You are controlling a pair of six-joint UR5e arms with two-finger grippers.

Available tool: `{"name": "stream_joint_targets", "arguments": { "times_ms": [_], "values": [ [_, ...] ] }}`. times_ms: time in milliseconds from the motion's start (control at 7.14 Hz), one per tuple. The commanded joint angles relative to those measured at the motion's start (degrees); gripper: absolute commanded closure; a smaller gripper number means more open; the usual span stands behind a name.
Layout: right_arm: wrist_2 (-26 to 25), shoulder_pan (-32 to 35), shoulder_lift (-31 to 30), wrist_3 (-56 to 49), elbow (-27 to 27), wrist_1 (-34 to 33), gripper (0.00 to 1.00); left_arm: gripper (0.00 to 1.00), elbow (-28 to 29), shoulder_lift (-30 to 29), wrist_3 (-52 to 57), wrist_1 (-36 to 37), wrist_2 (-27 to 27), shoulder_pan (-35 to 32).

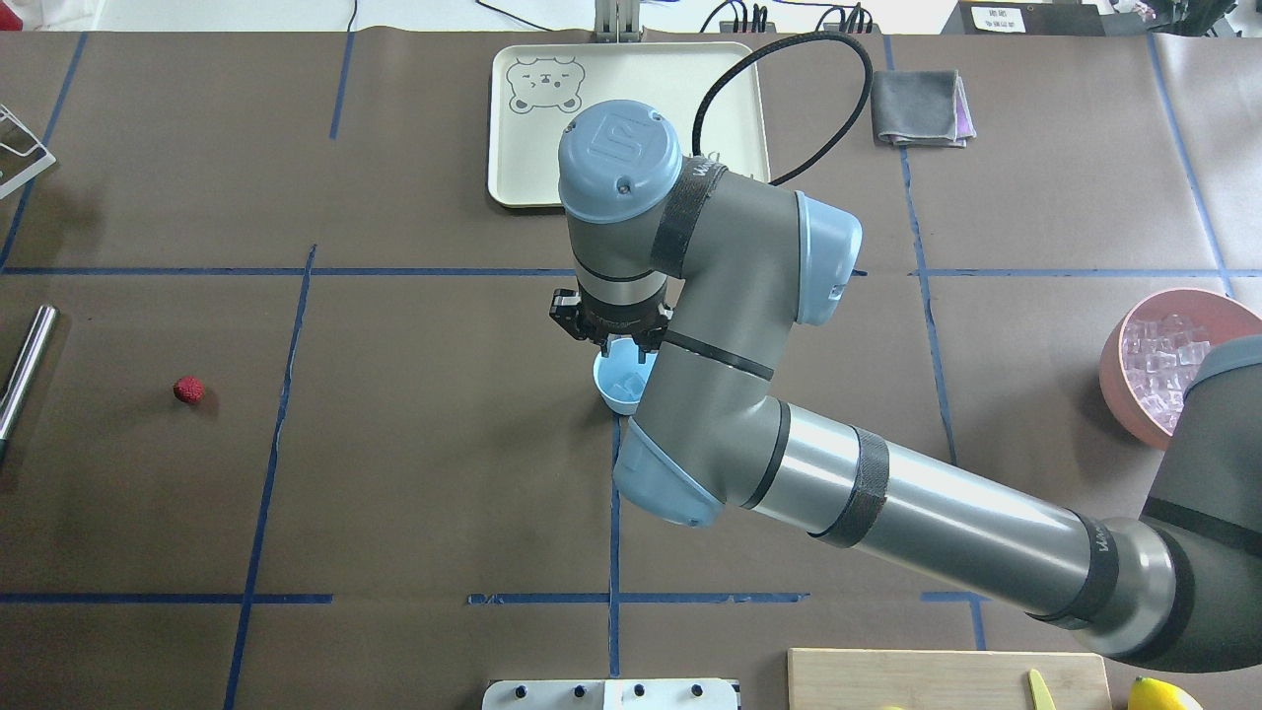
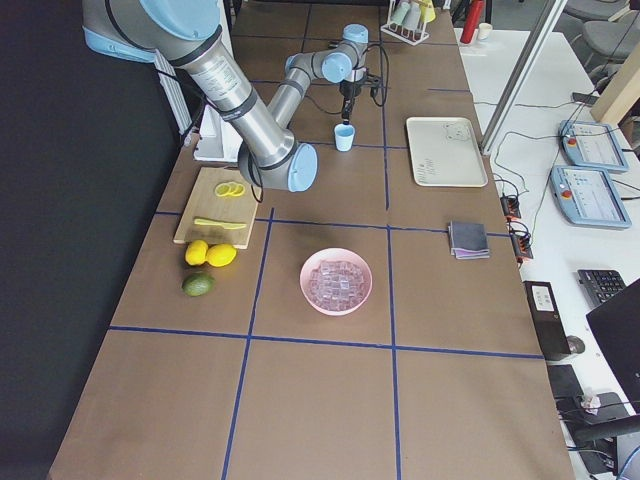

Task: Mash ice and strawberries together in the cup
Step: 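Open the right gripper to drop the ice cube into the cup, then move the empty right gripper back over the bowl of ice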

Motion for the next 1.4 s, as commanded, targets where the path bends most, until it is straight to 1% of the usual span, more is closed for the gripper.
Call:
{"name": "stream_joint_targets", "arguments": {
  "times_ms": [0, 140, 700, 841, 981, 1121, 1261],
  "values": [
    [0.00, 0.27, -0.05, -0.55, 0.09, 0.27, 0.07, 0.00, -0.07, -0.09, -0.44, -0.02, 0.00, 0.00],
    [0.00, 0.36, 0.13, -0.39, 0.26, 0.36, 0.00, 0.00, -0.33, -0.09, -0.70, -0.02, 0.00, 0.00],
    [0.00, 0.97, 0.13, -0.29, 0.79, 0.36, 0.00, 0.00, -0.25, -0.44, -0.79, -0.02, 0.00, 0.00],
    [0.35, 2.97, -1.79, -0.82, 3.40, 0.18, 0.00, 0.00, -0.25, -0.44, -0.79, -0.02, 0.00, 0.00],
    [1.05, 6.13, -8.85, -3.09, 11.08, -0.08, 0.00, 0.00, -0.08, -0.53, -0.88, -0.02, 0.00, 0.00],
    [1.23, 9.55, -17.45, -9.29, 20.04, -0.78, 0.00, 0.00, -0.07, -0.62, -0.97, -0.02, 0.00, 0.00],
    [2.54, 13.76, -24.76, -15.70, 25.61, -0.78, 0.00, 0.00, -0.16, -0.62, -0.97, -0.02, 0.00, 0.09]
  ]
}}
